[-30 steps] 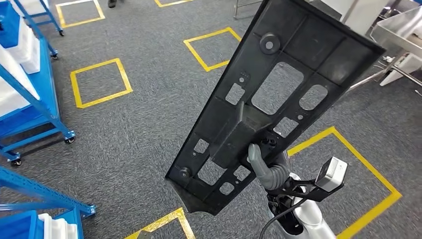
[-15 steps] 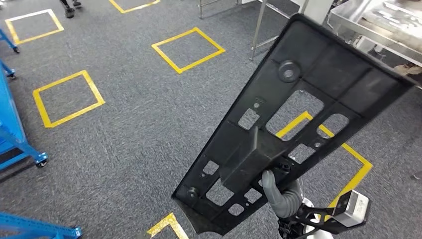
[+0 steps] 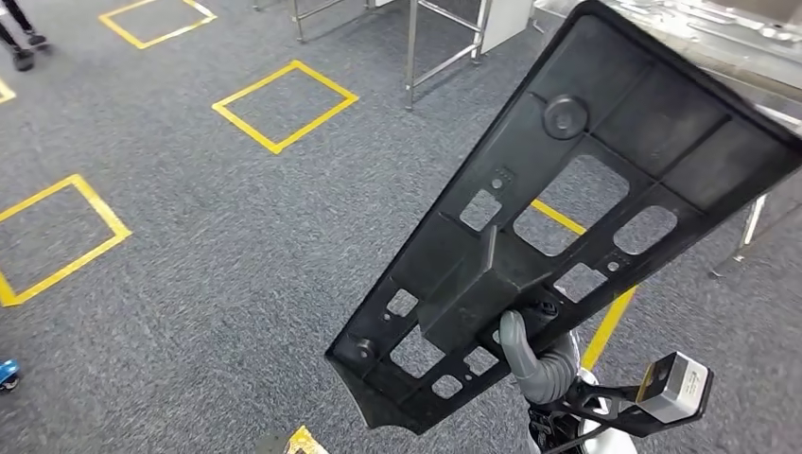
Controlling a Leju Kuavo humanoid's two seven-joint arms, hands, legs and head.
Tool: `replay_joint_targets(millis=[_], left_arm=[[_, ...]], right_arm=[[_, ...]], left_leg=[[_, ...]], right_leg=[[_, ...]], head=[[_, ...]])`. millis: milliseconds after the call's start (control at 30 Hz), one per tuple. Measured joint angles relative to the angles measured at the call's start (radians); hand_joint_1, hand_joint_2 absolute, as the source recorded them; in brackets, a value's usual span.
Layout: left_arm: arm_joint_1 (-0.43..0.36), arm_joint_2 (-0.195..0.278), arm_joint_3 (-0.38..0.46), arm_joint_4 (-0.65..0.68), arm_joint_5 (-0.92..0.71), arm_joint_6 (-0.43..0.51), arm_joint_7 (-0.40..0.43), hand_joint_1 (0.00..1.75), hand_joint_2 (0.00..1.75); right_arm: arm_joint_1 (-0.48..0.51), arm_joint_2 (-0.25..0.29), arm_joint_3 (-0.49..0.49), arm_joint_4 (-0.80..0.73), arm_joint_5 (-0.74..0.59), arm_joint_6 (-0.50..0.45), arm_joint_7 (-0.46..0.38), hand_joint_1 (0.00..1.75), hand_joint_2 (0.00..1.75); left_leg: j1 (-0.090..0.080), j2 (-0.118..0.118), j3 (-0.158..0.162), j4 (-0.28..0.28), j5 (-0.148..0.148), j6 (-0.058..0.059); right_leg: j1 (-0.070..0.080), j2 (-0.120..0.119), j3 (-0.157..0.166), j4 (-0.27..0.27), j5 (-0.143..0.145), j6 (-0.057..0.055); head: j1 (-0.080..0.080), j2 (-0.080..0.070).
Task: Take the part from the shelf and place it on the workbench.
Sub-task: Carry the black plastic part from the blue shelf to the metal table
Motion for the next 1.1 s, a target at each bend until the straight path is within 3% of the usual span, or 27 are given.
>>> replay_joint_targets(millis=[67, 133, 200, 267, 300, 333, 400, 467, 533, 600, 667, 733, 800, 833, 867, 900, 967, 1033, 1100], left_arm=[[-0.002, 0.001, 0.0, 0.0, 0.005, 0.001, 0.001, 0.0, 1.75], [-0.003, 0.003, 0.0, 0.0, 0.012, 0.005, 0.0, 0.0, 1.75], [0.002, 0.005, 0.001, 0.001, 0.018, 0.008, -0.001, 0.0, 1.75], [0.011, 0.008, 0.001, 0.002, 0.021, 0.012, -0.001, 0.0, 1.75], [0.013, 0.009, 0.001, 0.002, 0.022, 0.014, -0.002, 0.0, 1.75], [0.015, 0.01, 0.001, 0.003, 0.023, 0.015, -0.002, 0.0, 1.75], [0.015, 0.01, 0.001, 0.003, 0.023, 0.017, -0.003, 0.0, 1.75], [0.015, 0.01, 0.001, 0.003, 0.022, 0.019, -0.003, 0.0, 1.75], [0.017, 0.01, 0.001, 0.003, 0.021, 0.02, -0.003, 0.0, 1.75], [0.017, 0.011, 0.001, 0.003, 0.021, 0.021, -0.003, 0.0, 1.75], [0.016, 0.012, 0.001, 0.003, 0.021, 0.021, -0.004, 0.0, 1.75], [0.019, 0.013, 0.001, 0.003, 0.019, 0.021, -0.003, 0.0, 1.75], [0.025, 0.014, 0.001, 0.003, 0.019, 0.021, 0.0, 0.0, 1.75], [0.027, 0.014, 0.001, 0.003, 0.019, 0.021, 0.0, 0.0, 1.75], [0.027, 0.014, 0.001, 0.003, 0.018, 0.021, 0.001, 0.0, 1.75], [0.027, 0.014, 0.001, 0.003, 0.018, 0.021, 0.001, 0.0, 1.75], [0.026, 0.015, 0.001, 0.003, 0.018, 0.021, 0.001, 0.0, 1.75], [0.026, 0.016, 0.001, 0.003, 0.017, 0.02, 0.001, 0.0, 1.75], [0.025, 0.016, 0.001, 0.003, 0.017, 0.02, 0.0, 0.0, 1.75]], right_arm=[[-0.011, 0.003, 0.0, 0.008, -0.01, 0.007, 0.007, 1.75, 1.75], [-0.032, 0.004, 0.0, 0.021, -0.025, 0.015, 0.016, 1.75, 1.75], [-0.059, 0.009, 0.0, 0.037, -0.036, 0.022, 0.021, 1.75, 1.75], [-0.074, 0.014, 0.0, 0.053, -0.041, 0.024, 0.023, 1.75, 1.75], [-0.077, 0.017, 0.0, 0.06, -0.043, 0.025, 0.023, 1.75, 1.75], [-0.078, 0.019, 0.0, 0.065, -0.045, 0.026, 0.023, 1.75, 1.75], [-0.08, 0.021, 0.0, 0.069, -0.047, 0.027, 0.023, 1.75, 1.75], [-0.084, 0.024, 0.0, 0.071, -0.048, 0.027, 0.023, 1.75, 1.75], [-0.088, 0.027, 0.0, 0.071, -0.049, 0.027, 0.023, 1.75, 1.75], [-0.088, 0.029, -0.001, 0.07, -0.05, 0.027, 0.023, 1.75, 1.75], [-0.089, 0.031, -0.002, 0.07, -0.052, 0.027, 0.023, 1.75, 1.75], [-0.092, 0.035, -0.002, 0.069, -0.053, 0.027, 0.024, 1.75, 1.75], [-0.092, 0.039, -0.003, 0.069, -0.053, 0.026, 0.027, 1.75, 1.75], [-0.092, 0.04, -0.003, 0.069, -0.053, 0.025, 0.029, 1.75, 1.75], [-0.091, 0.04, -0.004, 0.069, -0.053, 0.024, 0.031, 1.75, 1.75], [-0.091, 0.04, -0.004, 0.069, -0.053, 0.024, 0.032, 1.75, 1.75], [-0.092, 0.04, -0.006, 0.069, -0.053, 0.024, 0.032, 1.75, 1.75], [-0.091, 0.04, -0.009, 0.069, -0.053, 0.024, 0.033, 1.75, 1.75], [-0.086, 0.041, -0.012, 0.068, -0.053, 0.025, 0.033, 1.75, 1.75]], left_leg=[[-0.002, 0.019, 0.001, -0.005, 0.004, 0.013], [-0.002, 0.043, 0.003, -0.012, 0.01, 0.026], [-0.006, 0.071, 0.003, -0.015, 0.011, 0.033], [-0.01, 0.101, 0.002, -0.014, 0.008, 0.036], [-0.012, 0.113, 0.002, -0.014, 0.007, 0.037], [-0.013, 0.122, 0.003, -0.014, 0.006, 0.037], [-0.015, 0.138, 0.006, -0.014, 0.003, 0.036], [-0.019, 0.156, 0.012, -0.014, -0.002, 0.03], [-0.022, 0.175, 0.016, -0.015, -0.006, 0.022], [-0.022, 0.192, 0.02, -0.017, -0.011, 0.012], [-0.02, 0.163, 0.014, 0.011, -0.033, 0.002], [-0.017, 0.11, -0.034, 0.119, -0.088, -0.004], [-0.016, 0.09, -0.104, 0.249, -0.133, -0.007], [-0.016, 0.087, -0.123, 0.274, -0.129, -0.007], [-0.016, 0.086, -0.124, 0.262, -0.106, -0.005], [-0.016, 0.079, -0.107, 0.21, -0.065, -0.003], [-0.013, 0.031, -0.052, 0.069, 0.007, 0.004], [-0.011, -0.007, -0.023, -0.005, 0.029, 0.01], [-0.011, 0.006, -0.018, -0.014, 0.029, 0.019]], right_leg=[[-0.004, 0.009, -0.008, -0.001, 0.004, 0.012], [-0.001, -0.043, -0.027, 0.036, -0.018, 0.02], [0.0, -0.108, -0.081, 0.15, -0.077, 0.025], [-0.002, -0.125, -0.135, 0.263, -0.118, 0.028], [-0.002, -0.126, -0.143, 0.281, -0.117, 0.027], [-0.002, -0.127, -0.14, 0.276, -0.108, 0.026], [0.001, -0.14, -0.086, 0.178, -0.056, 0.019], [0.013, -0.19, -0.018, 0.051, -0.018, 0.005], [0.026, -0.215, 0.005, 0.001, -0.014, -0.007], [0.024, -0.187, 0.004, -0.004, -0.01, -0.016], [0.017, -0.161, 0.011, -0.014, -0.005, -0.028], [0.012, -0.135, 0.015, -0.019, -0.002, -0.036], [0.013, -0.105, 0.016, -0.018, -0.002, -0.038], [0.013, -0.089, 0.016, -0.018, -0.002, -0.038], [0.013, -0.073, 0.018, -0.017, -0.003, -0.038], [0.013, -0.058, 0.02, -0.016, -0.003, -0.036], [0.013, -0.031, 0.02, -0.011, -0.007, -0.031], [0.01, -0.007, 0.013, -0.006, -0.007, -0.02], [0.006, 0.016, 0.006, -0.008, -0.003, -0.006]], head=[[0.0, 0.0], [0.0, 0.0], [0.0, 0.0], [0.0, 0.0], [0.0, 0.0], [0.0, 0.0], [0.0, 0.0], [0.0, 0.0], [0.0, 0.0], [0.0, 0.0], [0.0, 0.0], [0.0, 0.0], [0.0, 0.0], [0.0, 0.0], [0.0, 0.0], [0.0, 0.0], [0.0, 0.0], [0.0, 0.0], [0.0, 0.0]])
